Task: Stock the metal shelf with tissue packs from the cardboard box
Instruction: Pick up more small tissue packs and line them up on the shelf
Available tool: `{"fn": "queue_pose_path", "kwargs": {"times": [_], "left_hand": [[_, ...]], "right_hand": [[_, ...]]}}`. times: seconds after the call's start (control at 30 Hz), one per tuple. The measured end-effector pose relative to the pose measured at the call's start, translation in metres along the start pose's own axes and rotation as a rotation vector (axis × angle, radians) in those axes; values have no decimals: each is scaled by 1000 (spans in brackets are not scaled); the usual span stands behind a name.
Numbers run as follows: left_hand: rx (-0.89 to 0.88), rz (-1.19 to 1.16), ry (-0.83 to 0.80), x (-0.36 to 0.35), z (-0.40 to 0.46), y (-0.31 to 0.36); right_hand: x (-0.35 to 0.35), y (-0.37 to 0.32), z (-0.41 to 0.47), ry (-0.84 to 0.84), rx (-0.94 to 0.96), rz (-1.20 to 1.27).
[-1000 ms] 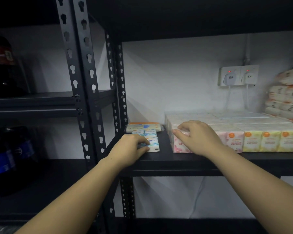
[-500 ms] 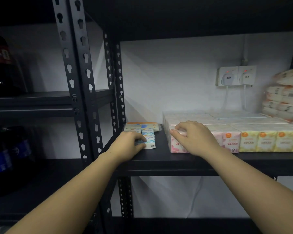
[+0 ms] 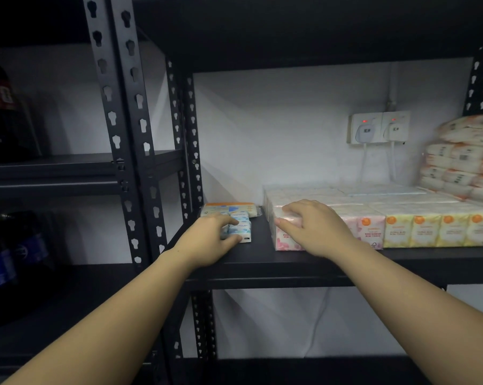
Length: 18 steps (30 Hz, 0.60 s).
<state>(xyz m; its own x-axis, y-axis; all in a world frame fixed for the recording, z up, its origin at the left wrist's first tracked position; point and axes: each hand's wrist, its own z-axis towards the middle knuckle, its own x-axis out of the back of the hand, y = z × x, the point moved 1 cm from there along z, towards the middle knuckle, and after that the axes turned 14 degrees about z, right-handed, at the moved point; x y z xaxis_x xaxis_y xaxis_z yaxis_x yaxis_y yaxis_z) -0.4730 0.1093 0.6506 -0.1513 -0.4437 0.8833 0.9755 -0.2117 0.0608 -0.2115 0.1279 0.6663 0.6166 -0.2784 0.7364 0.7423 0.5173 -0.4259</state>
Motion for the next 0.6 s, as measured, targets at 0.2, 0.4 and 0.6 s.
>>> {"fn": "queue_pose_path", "kwargs": {"times": [0.2, 0.4, 0.6], "left_hand": [[-49, 32, 12, 0, -10, 21], [-40, 58, 29, -13, -25, 39], [-11, 26, 42, -20, -37, 47]], "right_hand": [[7, -1, -14, 15, 37, -70], [19, 14, -45, 85, -2, -121], [27, 42, -78, 132, -19, -169]]}}
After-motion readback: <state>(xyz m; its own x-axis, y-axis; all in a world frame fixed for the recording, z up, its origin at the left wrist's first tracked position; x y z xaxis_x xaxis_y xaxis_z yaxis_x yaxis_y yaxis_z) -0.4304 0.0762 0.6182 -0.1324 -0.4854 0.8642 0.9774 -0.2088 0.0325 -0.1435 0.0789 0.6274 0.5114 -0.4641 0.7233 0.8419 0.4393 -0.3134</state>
